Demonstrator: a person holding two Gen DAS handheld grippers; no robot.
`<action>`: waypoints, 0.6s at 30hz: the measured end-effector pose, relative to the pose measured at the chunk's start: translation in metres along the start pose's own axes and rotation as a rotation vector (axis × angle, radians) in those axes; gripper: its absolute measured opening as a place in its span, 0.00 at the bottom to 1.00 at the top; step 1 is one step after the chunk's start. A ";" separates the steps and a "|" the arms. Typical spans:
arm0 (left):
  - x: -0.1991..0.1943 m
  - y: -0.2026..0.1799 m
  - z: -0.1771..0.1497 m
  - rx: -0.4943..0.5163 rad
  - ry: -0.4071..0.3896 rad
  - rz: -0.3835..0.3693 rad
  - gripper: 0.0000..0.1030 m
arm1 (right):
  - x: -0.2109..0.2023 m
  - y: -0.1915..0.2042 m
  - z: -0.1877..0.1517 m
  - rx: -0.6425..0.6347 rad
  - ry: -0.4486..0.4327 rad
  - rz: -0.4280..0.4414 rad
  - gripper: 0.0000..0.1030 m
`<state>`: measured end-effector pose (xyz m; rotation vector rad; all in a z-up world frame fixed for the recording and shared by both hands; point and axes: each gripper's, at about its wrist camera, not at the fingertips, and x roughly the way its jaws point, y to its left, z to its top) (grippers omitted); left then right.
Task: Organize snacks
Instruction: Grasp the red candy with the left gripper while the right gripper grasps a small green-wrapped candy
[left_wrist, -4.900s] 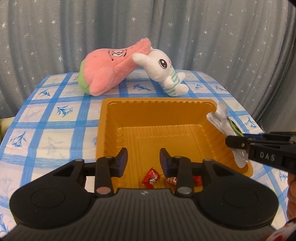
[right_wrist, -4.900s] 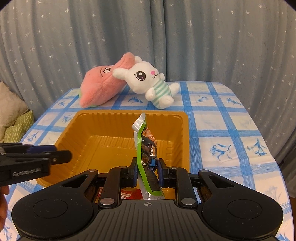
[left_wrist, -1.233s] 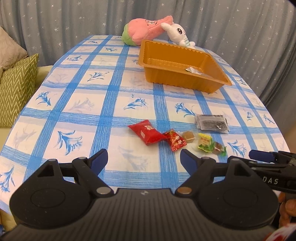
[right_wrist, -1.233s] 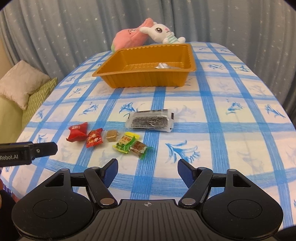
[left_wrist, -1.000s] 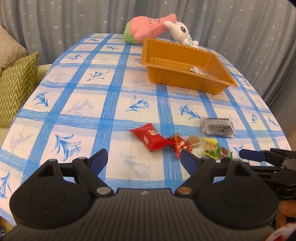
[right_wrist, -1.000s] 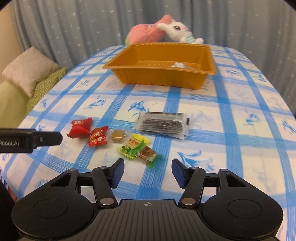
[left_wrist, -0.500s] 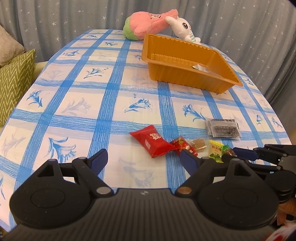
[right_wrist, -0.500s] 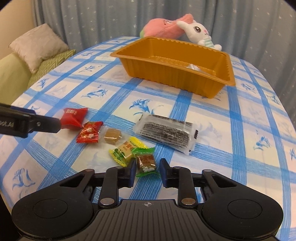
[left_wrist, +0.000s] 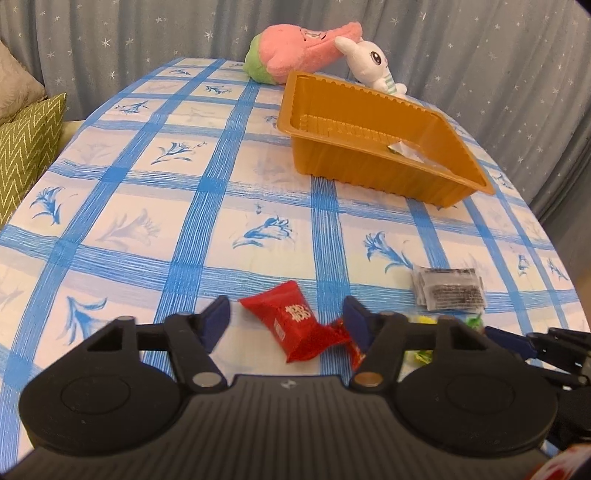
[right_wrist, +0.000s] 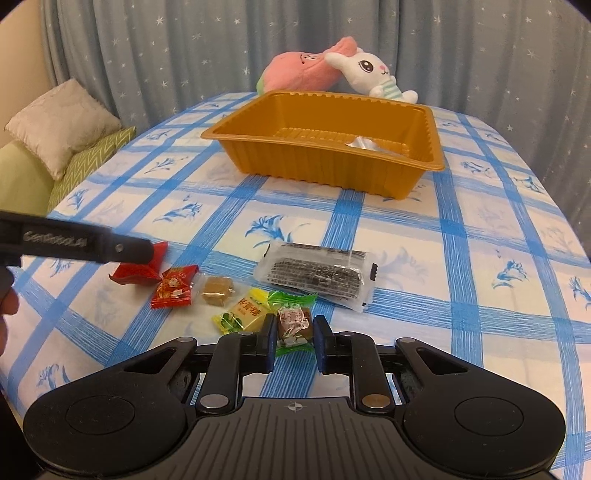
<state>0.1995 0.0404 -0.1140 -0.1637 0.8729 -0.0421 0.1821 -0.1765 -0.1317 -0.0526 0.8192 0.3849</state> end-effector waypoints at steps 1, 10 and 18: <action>0.002 0.000 0.001 0.001 0.003 -0.001 0.51 | 0.001 -0.001 -0.001 0.003 0.001 -0.002 0.20; 0.010 -0.002 -0.003 0.066 0.012 0.017 0.39 | 0.006 -0.007 -0.005 0.026 0.015 -0.008 0.20; 0.006 -0.012 -0.009 0.136 0.014 0.034 0.24 | 0.006 -0.007 -0.005 0.032 0.013 -0.010 0.20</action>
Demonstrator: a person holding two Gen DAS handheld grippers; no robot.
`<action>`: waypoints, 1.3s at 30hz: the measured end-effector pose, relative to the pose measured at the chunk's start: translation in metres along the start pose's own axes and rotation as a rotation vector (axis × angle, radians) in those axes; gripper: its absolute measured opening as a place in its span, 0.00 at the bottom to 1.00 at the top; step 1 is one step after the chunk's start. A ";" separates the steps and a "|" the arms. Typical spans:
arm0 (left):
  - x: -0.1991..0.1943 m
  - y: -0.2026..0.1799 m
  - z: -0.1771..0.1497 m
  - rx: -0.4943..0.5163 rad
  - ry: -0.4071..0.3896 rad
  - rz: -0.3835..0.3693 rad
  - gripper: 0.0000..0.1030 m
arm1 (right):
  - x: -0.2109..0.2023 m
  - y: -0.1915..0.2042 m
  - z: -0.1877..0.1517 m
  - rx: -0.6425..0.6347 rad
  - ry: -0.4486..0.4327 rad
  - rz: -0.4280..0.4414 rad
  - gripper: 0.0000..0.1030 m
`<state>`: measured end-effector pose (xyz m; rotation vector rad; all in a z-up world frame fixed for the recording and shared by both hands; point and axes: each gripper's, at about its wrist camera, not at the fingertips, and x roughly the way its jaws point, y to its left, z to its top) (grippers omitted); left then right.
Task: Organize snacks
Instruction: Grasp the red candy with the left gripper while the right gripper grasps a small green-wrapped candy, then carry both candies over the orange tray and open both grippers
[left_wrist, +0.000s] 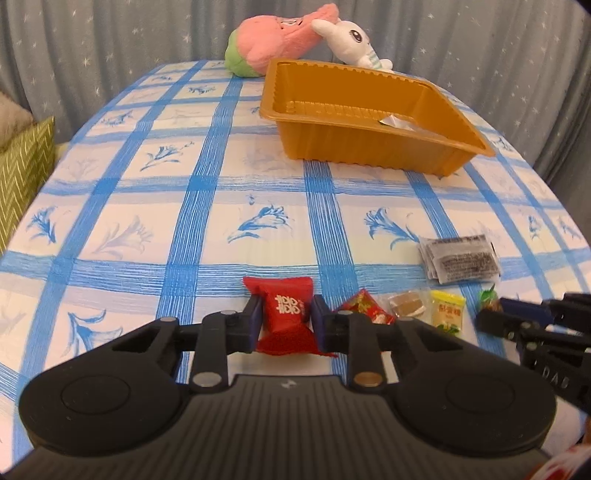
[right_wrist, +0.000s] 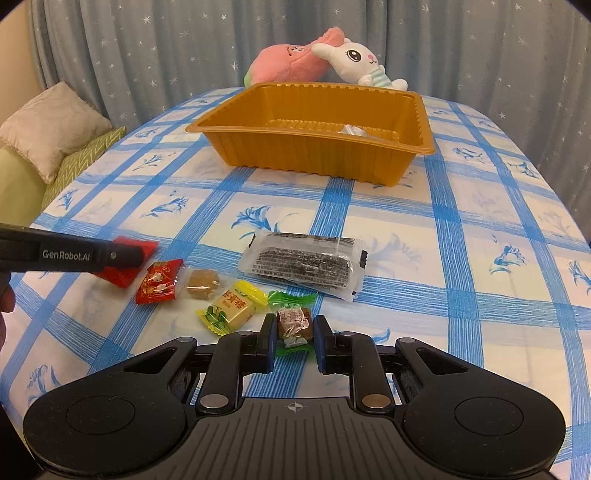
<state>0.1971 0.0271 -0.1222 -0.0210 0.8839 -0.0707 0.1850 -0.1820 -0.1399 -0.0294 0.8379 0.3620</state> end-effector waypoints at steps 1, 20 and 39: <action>0.000 -0.001 -0.001 0.003 -0.001 -0.003 0.24 | 0.000 0.000 0.000 0.002 -0.001 -0.001 0.20; -0.041 -0.009 0.002 -0.008 -0.043 -0.026 0.21 | -0.028 0.007 0.011 0.021 -0.052 -0.007 0.20; -0.076 -0.028 0.006 0.010 -0.084 -0.059 0.21 | -0.065 0.011 0.019 0.034 -0.101 -0.019 0.20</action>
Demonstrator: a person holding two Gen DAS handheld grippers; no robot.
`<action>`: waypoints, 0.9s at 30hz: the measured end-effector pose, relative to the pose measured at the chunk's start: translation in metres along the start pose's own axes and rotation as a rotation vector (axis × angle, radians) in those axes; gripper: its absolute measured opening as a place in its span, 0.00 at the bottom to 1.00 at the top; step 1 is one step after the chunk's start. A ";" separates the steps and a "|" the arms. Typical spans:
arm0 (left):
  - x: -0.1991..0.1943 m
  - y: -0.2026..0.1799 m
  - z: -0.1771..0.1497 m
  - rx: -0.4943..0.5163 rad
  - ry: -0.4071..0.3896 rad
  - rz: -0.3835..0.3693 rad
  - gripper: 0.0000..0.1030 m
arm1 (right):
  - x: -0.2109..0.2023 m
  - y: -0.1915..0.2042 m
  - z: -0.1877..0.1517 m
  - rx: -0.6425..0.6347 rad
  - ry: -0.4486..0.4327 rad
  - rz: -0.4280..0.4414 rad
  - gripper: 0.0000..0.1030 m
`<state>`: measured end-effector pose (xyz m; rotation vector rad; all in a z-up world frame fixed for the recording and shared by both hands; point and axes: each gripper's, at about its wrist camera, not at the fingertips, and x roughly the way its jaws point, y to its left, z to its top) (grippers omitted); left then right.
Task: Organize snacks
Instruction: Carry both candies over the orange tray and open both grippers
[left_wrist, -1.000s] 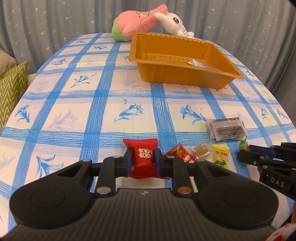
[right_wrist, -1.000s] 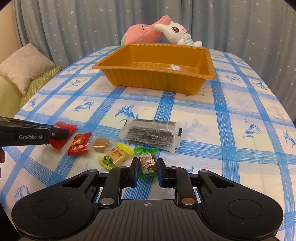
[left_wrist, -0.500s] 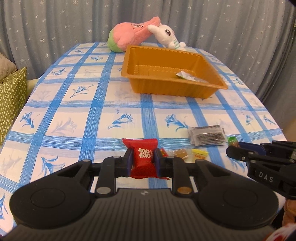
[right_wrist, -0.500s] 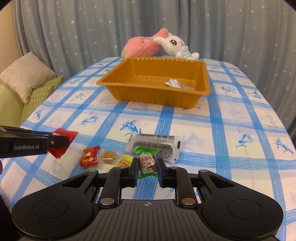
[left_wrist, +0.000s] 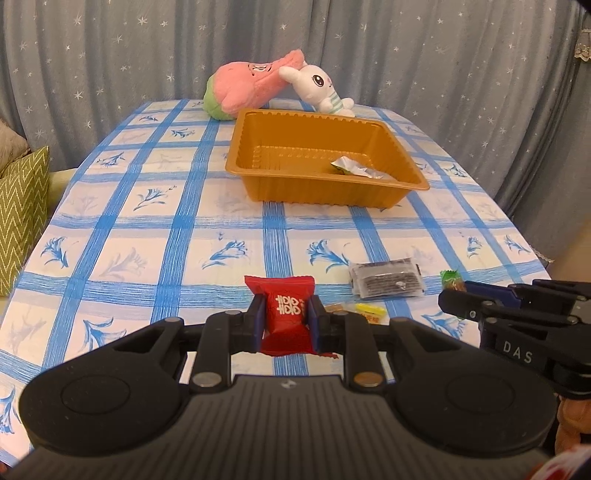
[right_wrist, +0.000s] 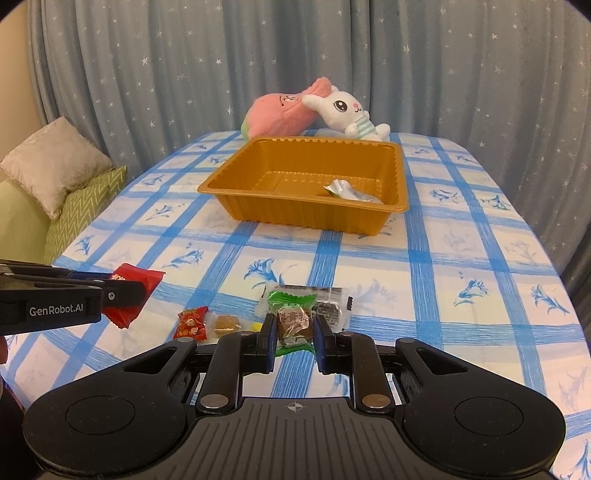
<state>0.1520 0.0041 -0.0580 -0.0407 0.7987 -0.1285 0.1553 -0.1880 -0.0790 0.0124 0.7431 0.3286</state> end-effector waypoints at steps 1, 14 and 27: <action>-0.001 -0.001 0.000 0.001 -0.001 -0.001 0.21 | -0.001 0.000 0.000 0.000 -0.001 -0.003 0.20; -0.002 -0.004 0.009 -0.003 -0.013 -0.024 0.21 | -0.004 -0.008 0.007 0.019 0.009 -0.030 0.20; 0.010 -0.005 0.033 -0.007 -0.024 -0.063 0.21 | 0.004 -0.020 0.026 0.030 0.009 -0.044 0.20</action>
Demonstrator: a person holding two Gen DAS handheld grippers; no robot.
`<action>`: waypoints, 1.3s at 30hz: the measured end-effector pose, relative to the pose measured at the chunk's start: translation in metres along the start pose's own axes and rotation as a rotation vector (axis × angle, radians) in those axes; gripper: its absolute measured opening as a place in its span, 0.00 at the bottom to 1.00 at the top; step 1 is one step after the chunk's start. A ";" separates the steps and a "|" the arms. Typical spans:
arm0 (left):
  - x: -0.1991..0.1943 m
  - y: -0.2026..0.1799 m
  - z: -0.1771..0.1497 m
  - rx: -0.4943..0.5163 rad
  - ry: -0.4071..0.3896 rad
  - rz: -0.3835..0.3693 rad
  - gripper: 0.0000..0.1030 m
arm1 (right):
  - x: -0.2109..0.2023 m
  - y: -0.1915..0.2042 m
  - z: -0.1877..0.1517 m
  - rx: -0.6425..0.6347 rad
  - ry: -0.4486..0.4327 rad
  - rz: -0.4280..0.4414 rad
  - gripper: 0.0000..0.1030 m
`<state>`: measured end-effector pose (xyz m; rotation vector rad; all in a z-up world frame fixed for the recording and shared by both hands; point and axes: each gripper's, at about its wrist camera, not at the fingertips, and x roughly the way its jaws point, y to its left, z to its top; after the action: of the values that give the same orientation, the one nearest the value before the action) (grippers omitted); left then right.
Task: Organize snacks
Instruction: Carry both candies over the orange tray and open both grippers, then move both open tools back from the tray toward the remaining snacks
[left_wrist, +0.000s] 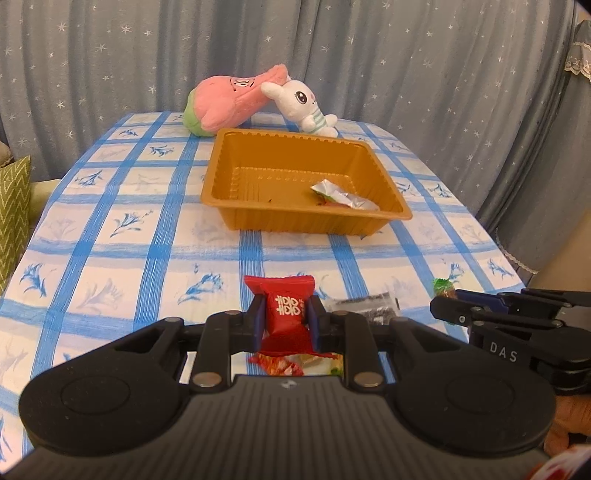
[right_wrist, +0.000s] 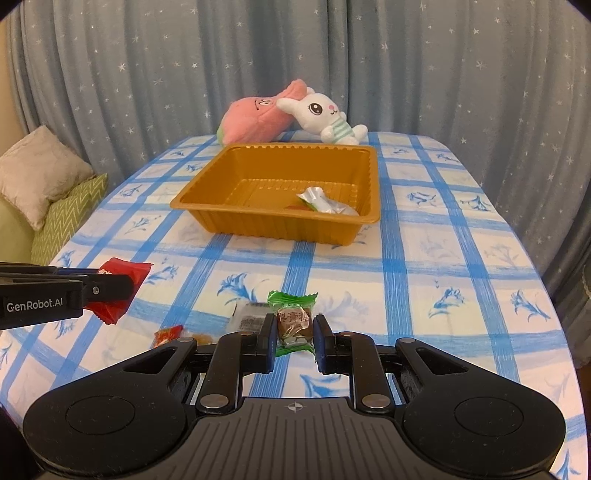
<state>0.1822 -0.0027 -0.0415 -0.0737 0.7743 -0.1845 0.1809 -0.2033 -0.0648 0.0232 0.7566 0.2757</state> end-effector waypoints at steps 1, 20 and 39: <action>0.002 0.000 0.004 0.003 -0.004 -0.002 0.21 | 0.001 -0.001 0.003 0.000 -0.003 -0.001 0.20; 0.065 0.011 0.102 0.045 -0.064 -0.011 0.21 | 0.059 -0.023 0.109 -0.005 -0.056 0.001 0.20; 0.124 0.034 0.137 0.067 -0.053 0.006 0.20 | 0.129 -0.035 0.157 0.007 -0.027 0.002 0.20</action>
<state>0.3701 0.0062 -0.0338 -0.0126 0.7150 -0.2017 0.3854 -0.1916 -0.0410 0.0343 0.7311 0.2736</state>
